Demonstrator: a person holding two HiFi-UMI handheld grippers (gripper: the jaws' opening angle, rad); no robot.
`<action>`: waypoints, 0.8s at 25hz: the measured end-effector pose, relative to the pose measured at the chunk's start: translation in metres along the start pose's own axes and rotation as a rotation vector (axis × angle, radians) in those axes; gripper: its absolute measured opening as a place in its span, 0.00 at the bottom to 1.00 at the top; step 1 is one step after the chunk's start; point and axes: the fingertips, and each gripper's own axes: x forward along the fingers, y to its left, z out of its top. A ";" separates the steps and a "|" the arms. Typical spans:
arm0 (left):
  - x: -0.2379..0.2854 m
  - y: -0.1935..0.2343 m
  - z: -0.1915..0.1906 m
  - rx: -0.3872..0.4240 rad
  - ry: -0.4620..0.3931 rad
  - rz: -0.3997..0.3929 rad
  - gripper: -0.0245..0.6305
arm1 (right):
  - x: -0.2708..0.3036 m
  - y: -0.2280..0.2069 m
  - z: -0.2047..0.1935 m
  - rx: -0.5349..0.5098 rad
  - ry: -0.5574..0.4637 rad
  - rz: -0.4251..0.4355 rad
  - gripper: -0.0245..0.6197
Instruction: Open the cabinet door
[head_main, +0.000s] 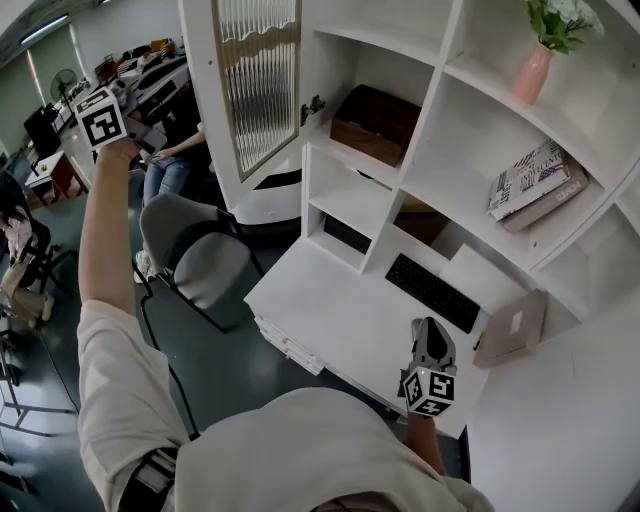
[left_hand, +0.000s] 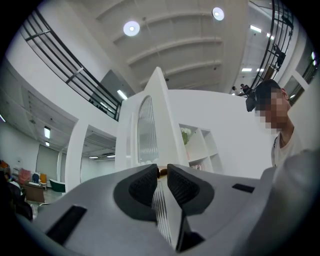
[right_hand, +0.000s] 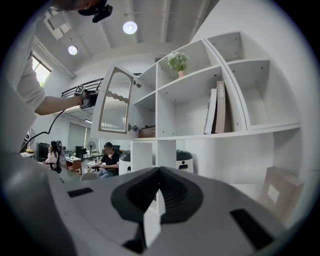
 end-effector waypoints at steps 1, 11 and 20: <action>-0.003 0.003 0.000 -0.003 -0.004 0.014 0.14 | 0.001 0.001 0.000 0.001 -0.001 0.003 0.04; -0.010 0.014 0.001 -0.014 -0.007 0.078 0.12 | 0.003 0.001 -0.001 0.006 0.004 0.016 0.04; -0.021 0.020 0.006 -0.006 -0.036 0.217 0.26 | 0.007 0.006 -0.001 0.010 -0.006 0.053 0.04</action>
